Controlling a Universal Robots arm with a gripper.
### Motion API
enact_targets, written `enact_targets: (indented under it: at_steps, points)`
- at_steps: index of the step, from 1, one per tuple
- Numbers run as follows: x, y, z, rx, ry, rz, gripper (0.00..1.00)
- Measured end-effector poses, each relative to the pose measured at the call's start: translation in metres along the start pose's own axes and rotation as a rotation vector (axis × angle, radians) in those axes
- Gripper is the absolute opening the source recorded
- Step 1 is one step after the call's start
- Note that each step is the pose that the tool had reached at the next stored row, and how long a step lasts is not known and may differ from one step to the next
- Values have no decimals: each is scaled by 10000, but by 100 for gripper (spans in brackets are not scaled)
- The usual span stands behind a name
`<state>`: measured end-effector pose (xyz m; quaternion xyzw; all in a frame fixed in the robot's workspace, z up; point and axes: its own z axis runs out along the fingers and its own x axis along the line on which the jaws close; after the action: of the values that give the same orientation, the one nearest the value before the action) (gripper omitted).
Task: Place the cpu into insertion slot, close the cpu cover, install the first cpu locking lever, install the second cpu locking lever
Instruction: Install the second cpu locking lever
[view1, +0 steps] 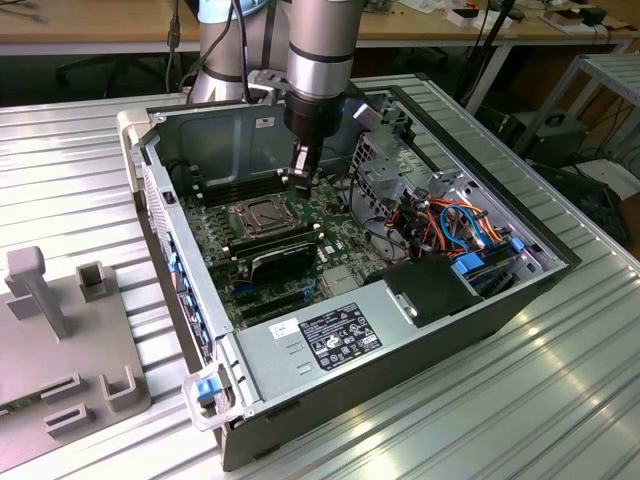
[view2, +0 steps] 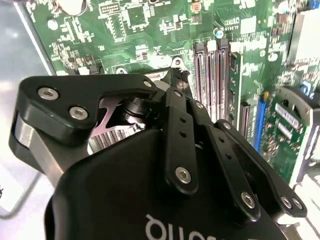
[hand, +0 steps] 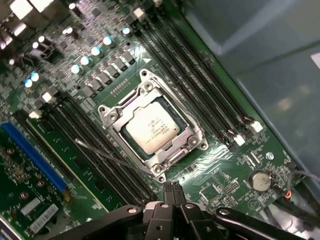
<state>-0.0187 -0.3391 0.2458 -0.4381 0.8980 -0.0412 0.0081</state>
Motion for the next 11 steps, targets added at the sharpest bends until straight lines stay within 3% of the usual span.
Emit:
enact_targets:
  at_steps: [6, 11]
  points:
    - [0, 0, 2, 7, -92, -1370, 11]
    - [0, 0, 4, 16, -194, -2892, 11]
